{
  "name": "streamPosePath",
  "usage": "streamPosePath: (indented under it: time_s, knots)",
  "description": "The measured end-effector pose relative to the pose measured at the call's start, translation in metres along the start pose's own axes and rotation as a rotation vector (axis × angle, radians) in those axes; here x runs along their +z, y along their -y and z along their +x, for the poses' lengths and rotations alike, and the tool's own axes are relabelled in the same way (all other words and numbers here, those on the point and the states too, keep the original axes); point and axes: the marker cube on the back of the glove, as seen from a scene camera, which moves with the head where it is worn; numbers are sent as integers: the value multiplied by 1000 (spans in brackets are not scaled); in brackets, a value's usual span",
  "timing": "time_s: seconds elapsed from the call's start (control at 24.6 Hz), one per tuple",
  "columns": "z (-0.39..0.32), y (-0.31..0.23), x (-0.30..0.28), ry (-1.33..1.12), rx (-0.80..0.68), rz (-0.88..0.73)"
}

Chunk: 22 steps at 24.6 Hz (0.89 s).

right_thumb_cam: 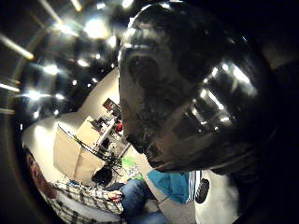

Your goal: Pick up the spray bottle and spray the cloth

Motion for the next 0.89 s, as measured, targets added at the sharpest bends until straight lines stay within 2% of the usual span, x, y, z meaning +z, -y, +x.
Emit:
streamPosePath:
  time_s: [0.89]
  knots:
    - [-64,15,70,-332,-332,-264]
